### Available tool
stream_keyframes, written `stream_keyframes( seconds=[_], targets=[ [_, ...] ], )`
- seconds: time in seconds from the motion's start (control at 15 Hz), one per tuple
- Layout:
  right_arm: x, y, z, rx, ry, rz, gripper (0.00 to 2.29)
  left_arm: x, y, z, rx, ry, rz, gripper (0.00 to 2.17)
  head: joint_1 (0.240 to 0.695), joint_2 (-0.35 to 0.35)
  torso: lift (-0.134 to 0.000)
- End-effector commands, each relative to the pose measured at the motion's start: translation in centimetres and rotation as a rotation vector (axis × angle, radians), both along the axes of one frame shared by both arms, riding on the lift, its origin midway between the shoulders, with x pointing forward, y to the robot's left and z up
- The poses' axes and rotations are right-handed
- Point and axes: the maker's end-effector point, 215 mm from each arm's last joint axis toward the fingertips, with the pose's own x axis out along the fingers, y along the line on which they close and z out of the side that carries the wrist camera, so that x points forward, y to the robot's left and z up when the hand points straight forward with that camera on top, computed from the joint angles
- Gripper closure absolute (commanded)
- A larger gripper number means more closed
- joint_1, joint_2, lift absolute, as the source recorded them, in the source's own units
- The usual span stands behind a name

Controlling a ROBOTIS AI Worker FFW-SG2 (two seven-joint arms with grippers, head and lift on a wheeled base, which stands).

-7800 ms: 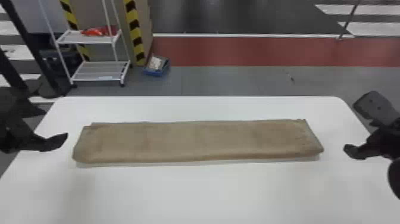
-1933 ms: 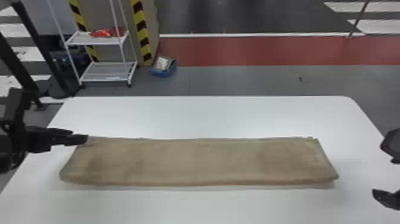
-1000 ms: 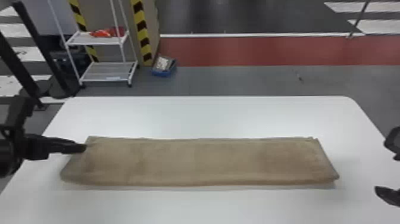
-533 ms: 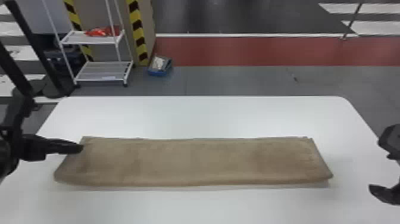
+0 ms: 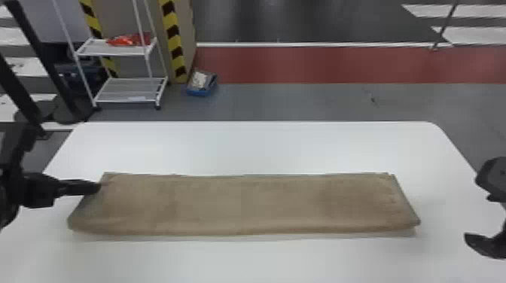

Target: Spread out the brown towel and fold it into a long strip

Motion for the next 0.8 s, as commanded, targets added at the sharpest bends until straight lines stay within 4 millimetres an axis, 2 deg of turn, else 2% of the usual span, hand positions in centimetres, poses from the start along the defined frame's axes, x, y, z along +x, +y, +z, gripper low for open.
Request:
stream_keyframes(
  seconds=[0.0, 0.07, 0.2, 0.33, 0.4, 0.6, 0.73],
  targets=[
    [0.1, 0.2, 0.0, 0.002, -0.001, 0.003, 0.13, -0.2, -0.1, 0.8, -0.003, -0.020, -0.005, 1.44, 0.695, 0.012, -0.123],
    [0.1, 0.2, 0.0, 0.002, -0.001, 0.003, 0.13, -0.2, -0.2, 1.6, -0.004, -0.040, -0.007, 1.44, 0.695, 0.012, -0.123],
    [0.1, 0.2, 0.0, 0.002, -0.001, 0.003, 0.13, -0.5, -0.1, 1.5, 0.016, -0.033, -0.001, 1.42, 0.695, 0.011, -0.123],
    [0.1, 0.3, -0.1, 0.004, 0.000, 0.004, 0.13, -0.5, 0.6, 0.6, 0.065, -0.018, 0.022, 0.64, 0.695, 0.015, -0.123],
    [0.1, 0.3, -0.1, 0.004, 0.000, 0.004, 0.13, -0.7, 0.7, -0.1, 0.076, -0.007, 0.025, 0.52, 0.695, 0.020, -0.123],
    [0.1, 0.3, -0.1, 0.004, 0.001, 0.003, 0.13, -0.3, 1.8, -1.1, 0.123, -0.002, 0.068, 0.40, 0.695, 0.029, -0.123],
    [0.1, 0.3, -0.1, 0.004, 0.001, 0.003, 0.13, 0.1, 1.7, -1.2, 0.122, -0.006, 0.065, 0.38, 0.695, 0.038, -0.123]
  ],
)
